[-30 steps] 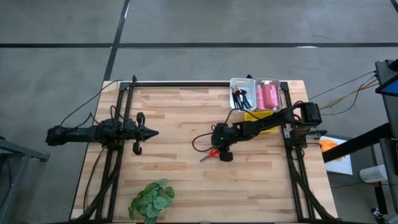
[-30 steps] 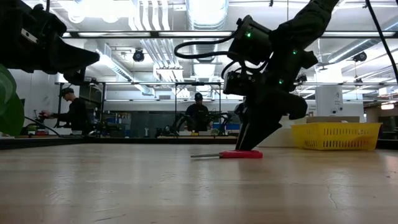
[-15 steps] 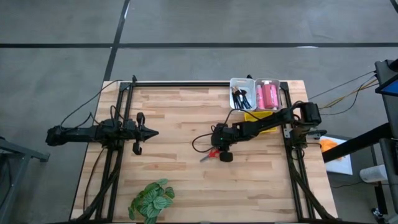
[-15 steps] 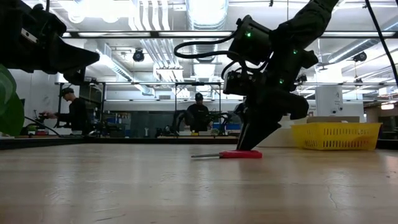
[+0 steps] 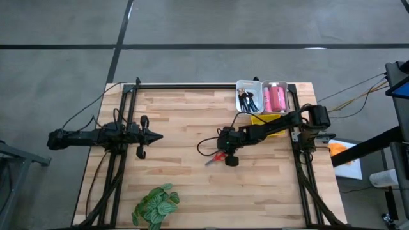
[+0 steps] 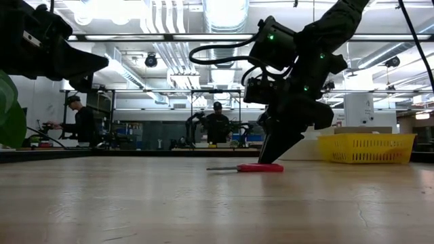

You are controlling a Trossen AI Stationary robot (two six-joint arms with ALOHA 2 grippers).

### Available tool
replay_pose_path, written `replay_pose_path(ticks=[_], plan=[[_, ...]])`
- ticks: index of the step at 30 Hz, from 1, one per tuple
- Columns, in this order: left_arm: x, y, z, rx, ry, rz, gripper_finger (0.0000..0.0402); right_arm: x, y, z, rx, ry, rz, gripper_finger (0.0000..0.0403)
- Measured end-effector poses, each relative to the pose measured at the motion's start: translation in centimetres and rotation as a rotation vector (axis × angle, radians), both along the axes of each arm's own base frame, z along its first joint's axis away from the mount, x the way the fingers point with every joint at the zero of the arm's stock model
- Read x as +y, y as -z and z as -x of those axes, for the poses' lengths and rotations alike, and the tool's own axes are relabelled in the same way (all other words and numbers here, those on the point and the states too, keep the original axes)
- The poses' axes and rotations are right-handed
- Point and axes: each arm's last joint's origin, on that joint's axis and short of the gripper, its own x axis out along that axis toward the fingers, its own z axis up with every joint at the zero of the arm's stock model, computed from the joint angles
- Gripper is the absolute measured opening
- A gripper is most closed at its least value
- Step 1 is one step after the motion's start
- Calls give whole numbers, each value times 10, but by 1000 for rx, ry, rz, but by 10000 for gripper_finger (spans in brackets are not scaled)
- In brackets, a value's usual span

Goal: Pick & Place Paint Supplies
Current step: Put the red scissors into the yellow bin

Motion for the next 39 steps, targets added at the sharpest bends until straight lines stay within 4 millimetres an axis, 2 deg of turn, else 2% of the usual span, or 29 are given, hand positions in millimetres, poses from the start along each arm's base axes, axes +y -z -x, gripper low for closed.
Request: replay_pose_path(ticks=[7,12,19,30,39], plan=[[0,0,0,0,0,0,3,-1,-12,6,-6,41,-13,9],[0,0,0,0,0,0,3,-2,-34,13,-34,65,-24,9],[0,0,0,0,0,0,3,-4,-66,34,-28,121,9,9],[0,0,0,0,0,0,3,-16,-115,93,64,280,67,8],[0,0,0,0,0,0,3,-31,-136,146,212,404,213,8]])
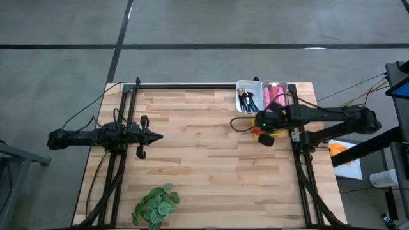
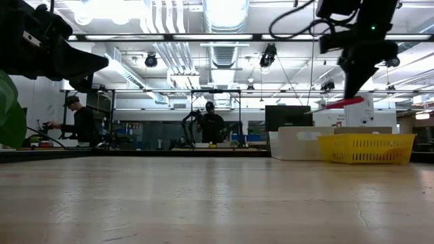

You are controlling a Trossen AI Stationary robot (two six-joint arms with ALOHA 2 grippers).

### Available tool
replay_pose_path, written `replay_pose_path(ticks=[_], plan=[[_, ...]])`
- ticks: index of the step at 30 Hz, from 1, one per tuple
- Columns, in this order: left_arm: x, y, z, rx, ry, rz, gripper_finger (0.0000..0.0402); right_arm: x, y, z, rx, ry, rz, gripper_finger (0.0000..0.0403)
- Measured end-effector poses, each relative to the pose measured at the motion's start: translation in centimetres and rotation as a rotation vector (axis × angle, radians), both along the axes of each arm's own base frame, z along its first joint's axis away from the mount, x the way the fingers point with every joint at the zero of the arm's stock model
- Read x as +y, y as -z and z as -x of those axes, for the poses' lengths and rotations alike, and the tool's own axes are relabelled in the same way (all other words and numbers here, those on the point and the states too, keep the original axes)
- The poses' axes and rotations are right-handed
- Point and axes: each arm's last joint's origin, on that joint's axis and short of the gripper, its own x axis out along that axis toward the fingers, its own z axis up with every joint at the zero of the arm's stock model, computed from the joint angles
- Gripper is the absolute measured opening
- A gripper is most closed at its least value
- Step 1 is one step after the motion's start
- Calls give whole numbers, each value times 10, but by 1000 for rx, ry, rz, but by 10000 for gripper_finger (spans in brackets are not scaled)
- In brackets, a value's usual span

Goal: Pick & Place Paint Supplies
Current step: Put the red scissors into the yellow bin

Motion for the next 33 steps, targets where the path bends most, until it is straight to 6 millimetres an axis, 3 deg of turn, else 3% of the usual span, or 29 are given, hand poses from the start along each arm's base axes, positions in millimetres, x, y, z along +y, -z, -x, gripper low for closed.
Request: replay_pose_path(ticks=[7,16,33], plan=[[0,0,0,0,0,0,3,-11,4,25,84,117,2,8],[0,0,0,0,0,0,3,-23,22,42,112,315,13,8],[0,0,0,0,0,0,3,-24,40,49,127,432,55,8]])
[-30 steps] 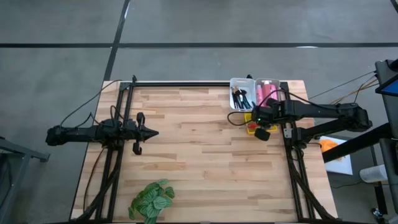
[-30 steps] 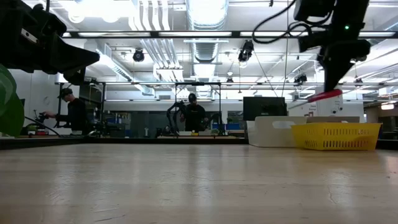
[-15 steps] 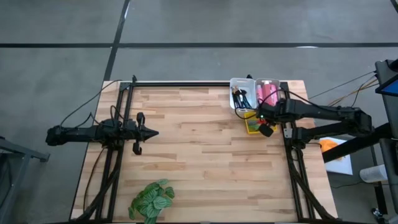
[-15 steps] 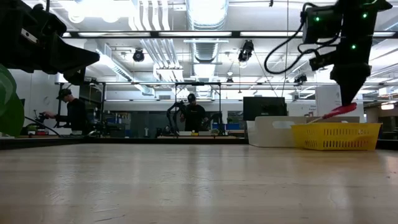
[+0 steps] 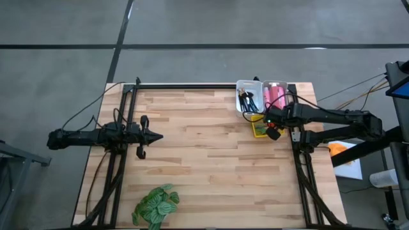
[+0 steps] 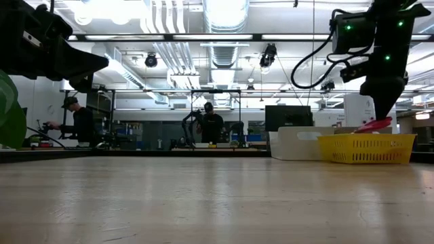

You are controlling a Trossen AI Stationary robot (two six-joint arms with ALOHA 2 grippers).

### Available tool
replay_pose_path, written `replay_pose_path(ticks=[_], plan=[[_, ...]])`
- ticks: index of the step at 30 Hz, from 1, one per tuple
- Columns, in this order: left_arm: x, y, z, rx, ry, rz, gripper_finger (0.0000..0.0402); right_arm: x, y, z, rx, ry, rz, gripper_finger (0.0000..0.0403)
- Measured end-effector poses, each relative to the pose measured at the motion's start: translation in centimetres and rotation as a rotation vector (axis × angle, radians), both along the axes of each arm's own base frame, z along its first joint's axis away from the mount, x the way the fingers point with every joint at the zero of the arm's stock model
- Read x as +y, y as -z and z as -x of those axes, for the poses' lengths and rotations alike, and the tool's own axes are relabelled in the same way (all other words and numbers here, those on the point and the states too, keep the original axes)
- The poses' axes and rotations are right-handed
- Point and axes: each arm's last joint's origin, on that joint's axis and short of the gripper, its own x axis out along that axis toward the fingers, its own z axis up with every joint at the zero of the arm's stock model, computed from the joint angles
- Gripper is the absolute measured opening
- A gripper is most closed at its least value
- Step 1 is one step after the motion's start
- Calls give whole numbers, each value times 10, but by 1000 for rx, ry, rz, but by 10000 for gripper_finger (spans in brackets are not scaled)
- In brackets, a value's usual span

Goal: Pick & Place Paint Supplies
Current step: Put the red scissors into the yellow bin, then return to Home Position

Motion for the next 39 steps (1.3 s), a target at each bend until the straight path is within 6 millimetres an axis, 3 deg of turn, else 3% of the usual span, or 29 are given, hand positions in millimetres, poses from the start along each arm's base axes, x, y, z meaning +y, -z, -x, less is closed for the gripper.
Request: replay_pose_path(ticks=[21,30,39], plan=[[0,0,0,1,0,0,3,-1,23,-7,-13,43,-46,9],[0,0,0,1,0,0,3,-1,23,-8,-20,43,-44,74],[0,0,0,0,0,0,3,-1,23,-8,-21,41,-43,84]])
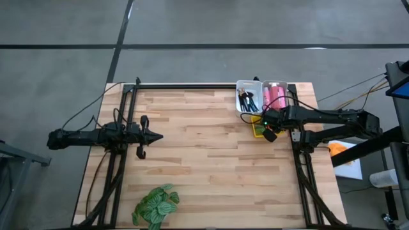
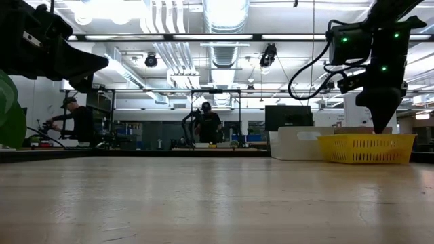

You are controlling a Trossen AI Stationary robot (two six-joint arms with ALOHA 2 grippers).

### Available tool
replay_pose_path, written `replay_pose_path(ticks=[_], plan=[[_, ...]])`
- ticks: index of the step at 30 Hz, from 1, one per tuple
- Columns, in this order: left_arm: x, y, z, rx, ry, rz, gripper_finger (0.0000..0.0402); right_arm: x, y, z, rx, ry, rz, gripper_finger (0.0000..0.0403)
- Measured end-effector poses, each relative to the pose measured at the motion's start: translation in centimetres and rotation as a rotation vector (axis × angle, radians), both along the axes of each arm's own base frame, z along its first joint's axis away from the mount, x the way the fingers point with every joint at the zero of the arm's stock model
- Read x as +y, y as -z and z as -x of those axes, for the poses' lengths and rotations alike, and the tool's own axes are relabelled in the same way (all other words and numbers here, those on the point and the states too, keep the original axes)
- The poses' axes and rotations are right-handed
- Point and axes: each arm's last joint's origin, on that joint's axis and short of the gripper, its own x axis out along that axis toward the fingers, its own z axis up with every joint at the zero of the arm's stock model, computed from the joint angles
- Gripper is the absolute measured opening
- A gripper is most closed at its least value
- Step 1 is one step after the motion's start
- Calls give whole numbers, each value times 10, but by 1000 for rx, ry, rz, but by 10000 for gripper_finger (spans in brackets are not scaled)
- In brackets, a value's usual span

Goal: Pick & Place Paint Supplies
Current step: Return to Home Position

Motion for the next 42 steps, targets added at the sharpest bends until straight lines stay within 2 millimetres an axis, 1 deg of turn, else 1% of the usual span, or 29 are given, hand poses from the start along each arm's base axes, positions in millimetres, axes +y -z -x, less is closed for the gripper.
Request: replay_pose_path(ticks=[4,8,11,16,19,24,29,34,37,42], plan=[[0,0,0,0,0,0,3,0,-6,-1,-26,-2,7,84],[0,0,0,0,0,0,3,-1,-22,-3,-78,-3,23,84],[0,0,0,0,0,0,3,-2,-37,-6,-153,-3,45,84],[0,0,0,0,0,0,3,-4,-59,-13,-338,-26,103,84],[0,0,0,0,0,0,3,-4,-71,-17,-465,-108,114,84],[0,0,0,0,0,0,3,-2,-92,-25,-723,-262,145,84],[0,0,0,0,0,0,3,-1,-109,-29,-920,-391,201,84],[0,0,0,0,0,0,3,3,-123,-36,-1110,-559,161,84],[0,0,0,0,0,0,3,5,-128,-40,-1185,-638,118,84],[0,0,0,0,0,0,3,12,-131,-39,-1205,-721,110,84]])
